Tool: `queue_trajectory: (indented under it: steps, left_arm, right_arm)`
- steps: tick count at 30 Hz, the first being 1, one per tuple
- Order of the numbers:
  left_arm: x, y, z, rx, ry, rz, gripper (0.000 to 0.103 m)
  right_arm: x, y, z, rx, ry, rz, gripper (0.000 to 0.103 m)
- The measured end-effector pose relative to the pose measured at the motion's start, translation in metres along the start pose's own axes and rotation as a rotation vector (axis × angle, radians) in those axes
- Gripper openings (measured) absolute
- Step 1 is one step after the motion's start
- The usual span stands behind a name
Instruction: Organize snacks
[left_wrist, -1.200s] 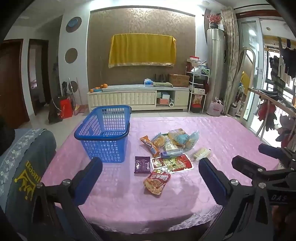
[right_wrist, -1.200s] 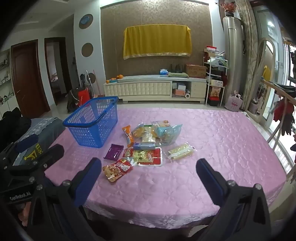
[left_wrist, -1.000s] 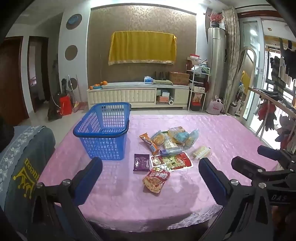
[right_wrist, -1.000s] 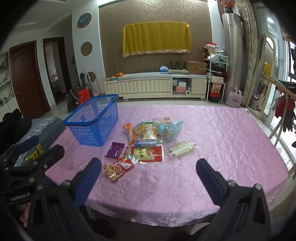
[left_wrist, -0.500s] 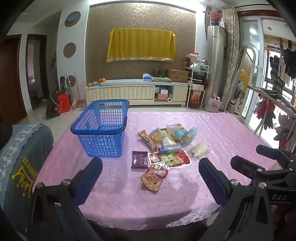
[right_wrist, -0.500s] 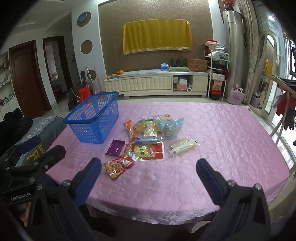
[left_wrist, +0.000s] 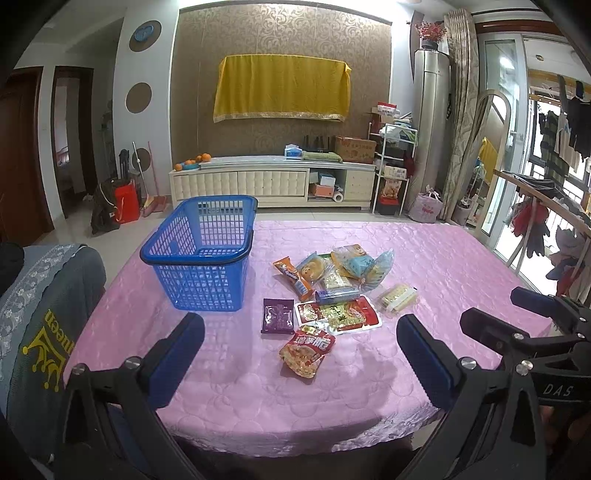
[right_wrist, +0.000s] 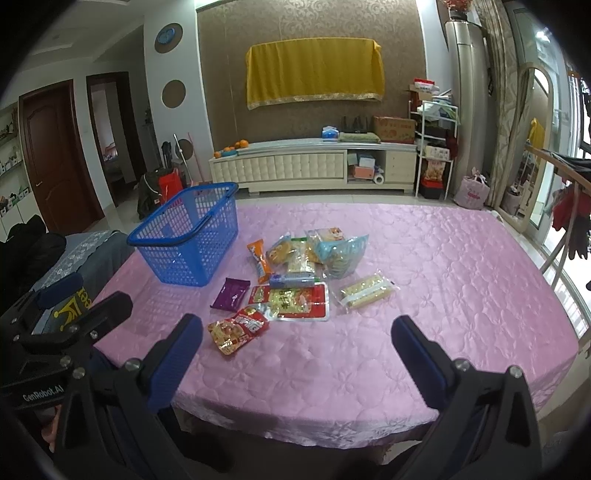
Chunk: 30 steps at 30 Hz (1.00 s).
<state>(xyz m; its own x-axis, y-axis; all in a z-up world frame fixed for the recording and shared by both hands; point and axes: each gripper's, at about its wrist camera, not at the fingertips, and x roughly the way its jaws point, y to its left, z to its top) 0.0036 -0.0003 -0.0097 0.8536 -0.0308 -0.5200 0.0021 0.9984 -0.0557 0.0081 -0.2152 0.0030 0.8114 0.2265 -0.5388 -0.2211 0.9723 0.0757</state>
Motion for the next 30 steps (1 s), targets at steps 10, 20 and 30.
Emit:
queue_trajectory:
  steps: [10, 20, 30]
  left_arm:
    - [0.0007, 0.0007, 0.0, -0.004, 0.004, -0.009, 0.103]
    - [-0.001, 0.0008, 0.0002, -0.008, 0.003, -0.015, 0.103]
    - [-0.0016, -0.0007, -0.0003, -0.008, 0.002, -0.017, 0.103]
  right_arm:
    - [0.0014, 0.0001, -0.0021, 0.004, 0.004, -0.002, 0.103]
    - [0.001, -0.0008, -0.0032, 0.008, 0.005, 0.0, 0.103]
    - [0.0031, -0.0023, -0.0044, 0.018, 0.011, -0.004, 0.103]
